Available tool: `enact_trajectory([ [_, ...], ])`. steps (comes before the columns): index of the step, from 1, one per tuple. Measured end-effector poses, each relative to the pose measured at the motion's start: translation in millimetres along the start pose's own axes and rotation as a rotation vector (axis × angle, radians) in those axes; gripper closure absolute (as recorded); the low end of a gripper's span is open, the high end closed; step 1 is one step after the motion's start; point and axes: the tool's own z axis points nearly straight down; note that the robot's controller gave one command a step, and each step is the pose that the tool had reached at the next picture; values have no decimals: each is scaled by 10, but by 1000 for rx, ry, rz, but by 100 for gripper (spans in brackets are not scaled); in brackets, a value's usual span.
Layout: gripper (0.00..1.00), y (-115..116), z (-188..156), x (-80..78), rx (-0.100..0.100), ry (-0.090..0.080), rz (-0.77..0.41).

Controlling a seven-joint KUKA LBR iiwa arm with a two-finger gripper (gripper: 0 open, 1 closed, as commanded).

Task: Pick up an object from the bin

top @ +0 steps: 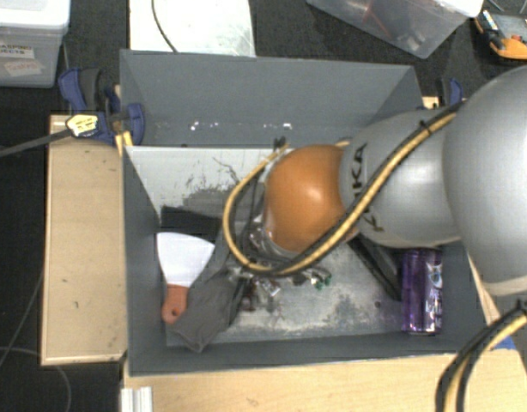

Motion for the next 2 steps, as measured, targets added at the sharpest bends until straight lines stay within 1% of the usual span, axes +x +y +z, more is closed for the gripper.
enact_trajectory([
  [1, 100, 0, -2, 0, 0, 0, 1],
  [2, 100, 1, -104, -3, 0, -3, 3],
])
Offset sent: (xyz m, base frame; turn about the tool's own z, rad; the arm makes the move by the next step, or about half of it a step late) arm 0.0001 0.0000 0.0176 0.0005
